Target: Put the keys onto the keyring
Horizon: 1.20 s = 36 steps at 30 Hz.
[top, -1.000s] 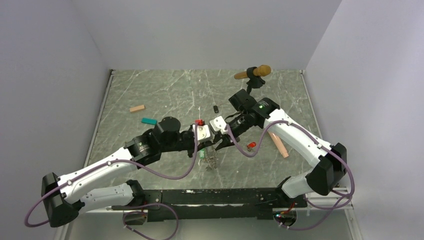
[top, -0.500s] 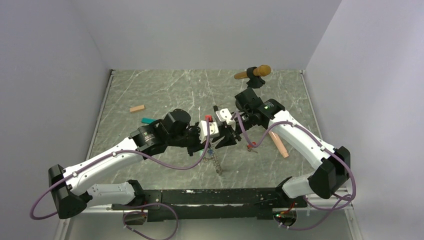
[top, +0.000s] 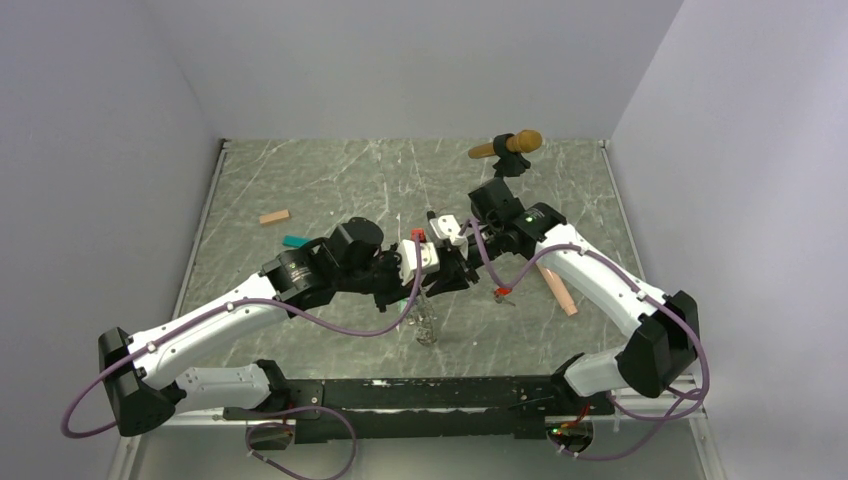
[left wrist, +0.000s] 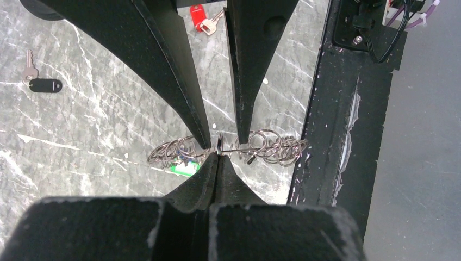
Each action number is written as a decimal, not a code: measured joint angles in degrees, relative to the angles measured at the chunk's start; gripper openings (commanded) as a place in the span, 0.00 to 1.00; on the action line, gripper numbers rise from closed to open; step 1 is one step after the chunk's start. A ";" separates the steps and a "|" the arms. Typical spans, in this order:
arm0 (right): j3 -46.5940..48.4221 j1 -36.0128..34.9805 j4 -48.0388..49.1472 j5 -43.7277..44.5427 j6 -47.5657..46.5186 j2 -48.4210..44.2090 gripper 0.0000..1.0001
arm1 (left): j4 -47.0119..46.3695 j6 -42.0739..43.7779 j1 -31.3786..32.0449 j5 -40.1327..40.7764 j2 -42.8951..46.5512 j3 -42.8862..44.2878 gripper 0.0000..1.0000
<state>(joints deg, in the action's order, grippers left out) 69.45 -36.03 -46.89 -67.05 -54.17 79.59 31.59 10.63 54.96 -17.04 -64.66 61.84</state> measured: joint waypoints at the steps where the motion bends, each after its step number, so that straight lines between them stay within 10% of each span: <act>1: -0.33 0.00 0.61 -0.09 0.46 0.00 0.29 | -0.13 -0.09 0.00 0.00 0.00 0.00 0.00; 17: -2.27 0.11 3.50 -0.48 1.79 0.00 0.00 | -1.01 -1.57 0.00 -0.02 0.04 -0.04 0.01; 22: -3.74 0.57 4.37 -1.81 1.14 0.00 0.00 | -5.44 -3.61 0.04 1.03 3.19 -4.26 0.48; 26: -5.16 1.62 2.78 -3.45 -1.92 0.00 0.00 | -16.15 -6.43 -0.02 3.58 14.40 -16.24 0.62; 36: -6.64 2.47 -4.24 -8.55 -17.03 0.07 0.00 | -48.00 -9.01 -0.02 5.99 36.39 -48.37 0.61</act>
<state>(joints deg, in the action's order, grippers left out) 62.81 -33.56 -51.13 -75.59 -71.20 79.66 -16.40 1.63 54.94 -11.05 -28.27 13.47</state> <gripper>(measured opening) 0.014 0.617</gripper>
